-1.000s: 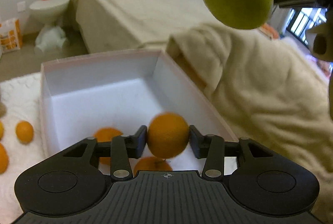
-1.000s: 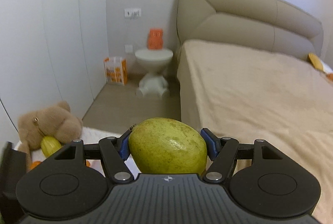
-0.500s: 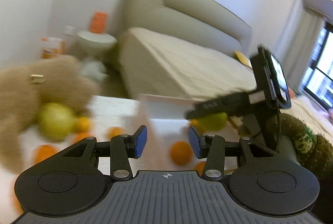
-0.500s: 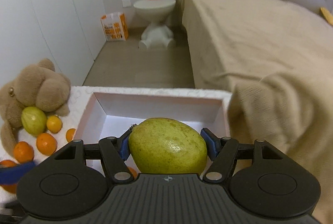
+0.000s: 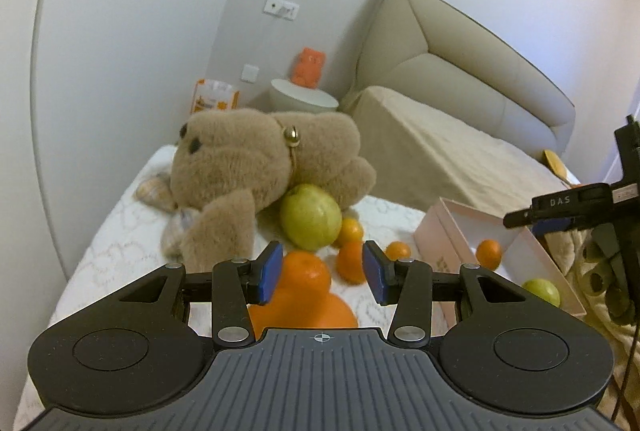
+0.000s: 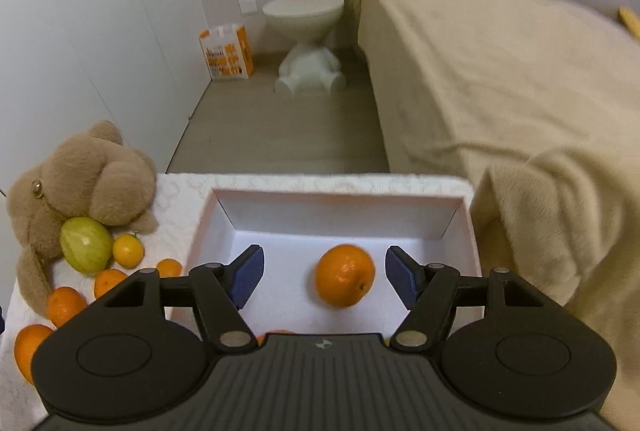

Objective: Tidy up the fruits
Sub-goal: 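Move the left tool to the large orange while the right tool reaches a tangerine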

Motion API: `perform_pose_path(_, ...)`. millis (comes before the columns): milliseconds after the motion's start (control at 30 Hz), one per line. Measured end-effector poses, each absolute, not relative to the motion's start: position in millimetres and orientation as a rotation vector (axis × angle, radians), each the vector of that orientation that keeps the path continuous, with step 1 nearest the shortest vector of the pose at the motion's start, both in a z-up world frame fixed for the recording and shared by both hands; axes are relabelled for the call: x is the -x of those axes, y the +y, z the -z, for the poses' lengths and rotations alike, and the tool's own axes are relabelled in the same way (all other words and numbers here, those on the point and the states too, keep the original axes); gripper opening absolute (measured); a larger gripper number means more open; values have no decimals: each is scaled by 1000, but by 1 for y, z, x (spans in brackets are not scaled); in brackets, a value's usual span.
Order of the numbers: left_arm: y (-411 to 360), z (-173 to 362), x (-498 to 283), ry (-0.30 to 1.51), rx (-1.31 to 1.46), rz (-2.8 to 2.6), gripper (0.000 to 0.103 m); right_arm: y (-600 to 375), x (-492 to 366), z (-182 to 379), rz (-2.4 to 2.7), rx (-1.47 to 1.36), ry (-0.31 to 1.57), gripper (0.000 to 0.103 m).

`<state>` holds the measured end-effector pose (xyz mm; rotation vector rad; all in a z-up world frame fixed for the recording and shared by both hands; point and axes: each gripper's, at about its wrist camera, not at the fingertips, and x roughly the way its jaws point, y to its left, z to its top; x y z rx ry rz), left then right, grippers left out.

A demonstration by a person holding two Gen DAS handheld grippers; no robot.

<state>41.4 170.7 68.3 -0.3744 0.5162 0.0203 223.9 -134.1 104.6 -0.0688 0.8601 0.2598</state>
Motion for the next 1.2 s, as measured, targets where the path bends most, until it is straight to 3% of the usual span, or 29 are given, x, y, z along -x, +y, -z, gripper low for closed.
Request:
perform_pose_path(400,163,-57,-19,556,278,-52,48,-56,-162,-94,-536,130,856,73)
perform_pose_path(600,172,-52,-7,551,264,-40,55,-24,-133,-85,-634,159,853,73)
perform_pose_path(900,188,-53,17,528,256,-59,61,18,-155,-69,-697,8,905,73)
perform_pose_path(1100,200,-53,27,526,298,-68,61,60,-178,-42,-698,-36,1010,67)
perform_pose_path(1200,200,-52,27,528,307,-55,60,69,-179,-31,-685,-32,1060,49)
